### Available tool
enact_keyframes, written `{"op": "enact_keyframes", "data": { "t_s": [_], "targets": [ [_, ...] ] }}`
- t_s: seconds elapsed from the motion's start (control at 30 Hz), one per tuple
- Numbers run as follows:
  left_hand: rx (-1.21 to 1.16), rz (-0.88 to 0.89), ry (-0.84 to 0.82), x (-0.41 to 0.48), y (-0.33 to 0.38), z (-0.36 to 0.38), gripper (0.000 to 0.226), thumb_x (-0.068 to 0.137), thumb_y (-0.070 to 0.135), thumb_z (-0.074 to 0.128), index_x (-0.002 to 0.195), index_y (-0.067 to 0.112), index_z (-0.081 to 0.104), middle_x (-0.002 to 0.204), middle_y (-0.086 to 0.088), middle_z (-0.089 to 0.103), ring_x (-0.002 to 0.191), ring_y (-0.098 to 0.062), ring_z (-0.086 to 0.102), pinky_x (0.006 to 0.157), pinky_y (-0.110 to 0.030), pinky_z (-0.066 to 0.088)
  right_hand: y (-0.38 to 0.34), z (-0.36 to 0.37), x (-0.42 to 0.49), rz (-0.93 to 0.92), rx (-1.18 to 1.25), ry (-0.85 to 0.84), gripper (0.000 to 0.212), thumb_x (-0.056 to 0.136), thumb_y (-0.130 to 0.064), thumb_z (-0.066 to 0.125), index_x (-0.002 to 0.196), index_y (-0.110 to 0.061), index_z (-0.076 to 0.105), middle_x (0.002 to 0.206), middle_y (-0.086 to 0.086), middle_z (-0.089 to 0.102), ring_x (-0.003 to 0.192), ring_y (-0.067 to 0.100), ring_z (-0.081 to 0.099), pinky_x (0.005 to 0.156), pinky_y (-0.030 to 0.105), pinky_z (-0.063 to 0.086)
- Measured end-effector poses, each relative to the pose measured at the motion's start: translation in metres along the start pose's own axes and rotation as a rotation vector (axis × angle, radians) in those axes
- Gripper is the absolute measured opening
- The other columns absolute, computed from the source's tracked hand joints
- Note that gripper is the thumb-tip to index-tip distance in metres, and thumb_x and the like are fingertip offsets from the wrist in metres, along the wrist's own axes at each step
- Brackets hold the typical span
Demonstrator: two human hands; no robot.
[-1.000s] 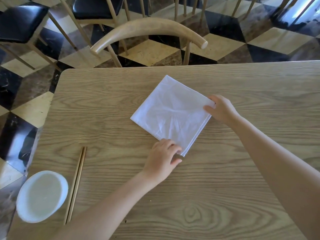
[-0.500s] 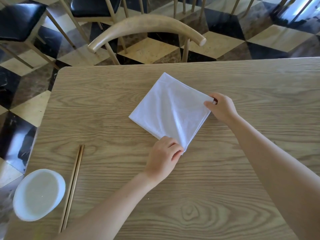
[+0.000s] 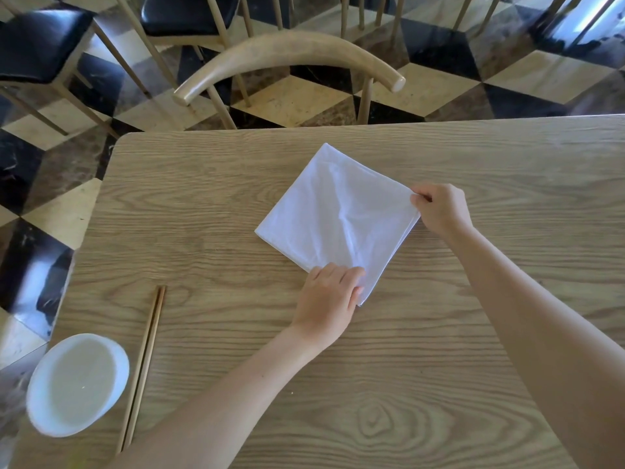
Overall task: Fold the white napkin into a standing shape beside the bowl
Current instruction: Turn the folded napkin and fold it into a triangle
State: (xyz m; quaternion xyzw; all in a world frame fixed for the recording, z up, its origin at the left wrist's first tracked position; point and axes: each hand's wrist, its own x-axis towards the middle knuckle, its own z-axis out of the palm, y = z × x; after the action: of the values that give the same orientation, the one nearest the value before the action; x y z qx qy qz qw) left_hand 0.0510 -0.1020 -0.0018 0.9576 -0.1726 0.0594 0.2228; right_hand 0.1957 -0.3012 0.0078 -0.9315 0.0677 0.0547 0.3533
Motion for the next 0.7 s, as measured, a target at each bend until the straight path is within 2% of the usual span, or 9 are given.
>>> {"op": "enact_keyframes", "data": {
  "t_s": [0.07, 0.1, 0.17, 0.23, 0.33, 0.43, 0.53, 0.6, 0.7],
  "targets": [
    [0.078, -0.025, -0.023, 0.004, -0.001, 0.004, 0.025, 0.074, 0.015, 0.071, 0.098, 0.014, 0.062, 0.087, -0.001, 0.061, 0.078, -0.024, 0.056, 0.072, -0.033, 0.046, 0.000, -0.001, 0.000, 0.001, -0.028, -0.008, 0.018, 0.083, -0.001, 0.042, 0.083, 0.011, 0.056, 0.073, 0.029, 0.050, 0.073, 0.037, 0.039, 0.060, 0.028, 0.025],
    [0.106, -0.032, -0.041, 0.004, -0.003, 0.006, 0.032, 0.074, 0.020, 0.071, 0.105, 0.014, 0.062, 0.099, -0.003, 0.062, 0.088, -0.025, 0.058, 0.078, -0.035, 0.047, 0.001, -0.001, 0.001, 0.000, -0.033, -0.019, 0.020, 0.083, 0.000, 0.040, 0.087, 0.012, 0.057, 0.078, 0.032, 0.054, 0.073, 0.037, 0.040, 0.061, 0.028, 0.025],
    [0.128, -0.019, -0.073, 0.001, -0.008, 0.007, 0.039, 0.079, 0.027, 0.067, 0.115, 0.014, 0.060, 0.119, -0.006, 0.060, 0.107, -0.025, 0.057, 0.091, -0.037, 0.045, 0.002, -0.002, 0.001, -0.013, -0.033, -0.048, 0.023, 0.085, -0.002, 0.039, 0.089, 0.008, 0.060, 0.075, 0.026, 0.054, 0.070, 0.026, 0.040, 0.060, 0.028, 0.027],
    [0.129, 0.012, -0.100, -0.001, -0.011, 0.006, 0.038, 0.084, 0.030, 0.060, 0.119, 0.014, 0.059, 0.125, -0.006, 0.058, 0.114, -0.025, 0.055, 0.095, -0.038, 0.043, 0.004, -0.003, 0.002, -0.023, -0.011, -0.073, 0.020, 0.087, -0.009, 0.046, 0.088, 0.004, 0.062, 0.071, 0.015, 0.051, 0.070, 0.021, 0.041, 0.060, 0.029, 0.028],
    [0.001, -0.049, -0.050, 0.015, -0.019, -0.004, 0.033, 0.087, 0.026, 0.047, 0.114, 0.012, 0.059, 0.120, -0.006, 0.061, 0.105, -0.028, 0.057, 0.087, -0.038, 0.044, 0.005, -0.005, 0.003, -0.026, 0.023, -0.091, 0.018, 0.082, -0.014, 0.058, 0.080, 0.004, 0.059, 0.068, 0.008, 0.048, 0.066, 0.021, 0.040, 0.058, 0.029, 0.030],
    [0.016, -0.362, 0.099, 0.042, -0.054, -0.021, 0.035, 0.085, 0.012, 0.053, 0.120, 0.010, 0.053, 0.124, -0.010, 0.056, 0.111, -0.032, 0.050, 0.091, -0.041, 0.036, 0.004, -0.004, 0.002, -0.039, 0.014, -0.077, 0.009, 0.078, -0.011, 0.061, 0.075, -0.002, 0.059, 0.062, 0.001, 0.046, 0.065, 0.021, 0.041, 0.052, 0.027, 0.031],
    [0.006, -0.655, 0.033, 0.057, -0.097, -0.039, 0.040, 0.084, 0.012, 0.058, 0.123, 0.008, 0.051, 0.122, -0.015, 0.052, 0.112, -0.033, 0.046, 0.093, -0.042, 0.038, 0.005, -0.001, 0.003, -0.076, -0.017, -0.061, 0.004, 0.076, -0.009, 0.063, 0.079, -0.006, 0.062, 0.067, -0.002, 0.050, 0.072, 0.020, 0.044, 0.056, 0.029, 0.029],
    [-0.126, -0.659, -0.077, 0.062, -0.115, -0.045, 0.031, 0.084, 0.011, 0.057, 0.114, 0.006, 0.056, 0.112, -0.014, 0.056, 0.100, -0.027, 0.050, 0.083, -0.037, 0.042, 0.008, -0.001, 0.004, -0.094, -0.037, -0.062, 0.006, 0.077, -0.009, 0.064, 0.081, -0.006, 0.062, 0.078, 0.002, 0.052, 0.076, 0.021, 0.044, 0.063, 0.028, 0.029],
    [-0.256, -0.586, -0.203, 0.066, -0.129, -0.056, 0.021, 0.081, 0.010, 0.063, 0.102, 0.009, 0.061, 0.096, -0.006, 0.062, 0.082, -0.019, 0.052, 0.066, -0.027, 0.037, 0.012, -0.001, 0.007, -0.142, -0.044, -0.058, 0.005, 0.077, -0.007, 0.065, 0.077, -0.009, 0.061, 0.079, 0.002, 0.049, 0.076, 0.020, 0.043, 0.064, 0.026, 0.027]
  ]
}}
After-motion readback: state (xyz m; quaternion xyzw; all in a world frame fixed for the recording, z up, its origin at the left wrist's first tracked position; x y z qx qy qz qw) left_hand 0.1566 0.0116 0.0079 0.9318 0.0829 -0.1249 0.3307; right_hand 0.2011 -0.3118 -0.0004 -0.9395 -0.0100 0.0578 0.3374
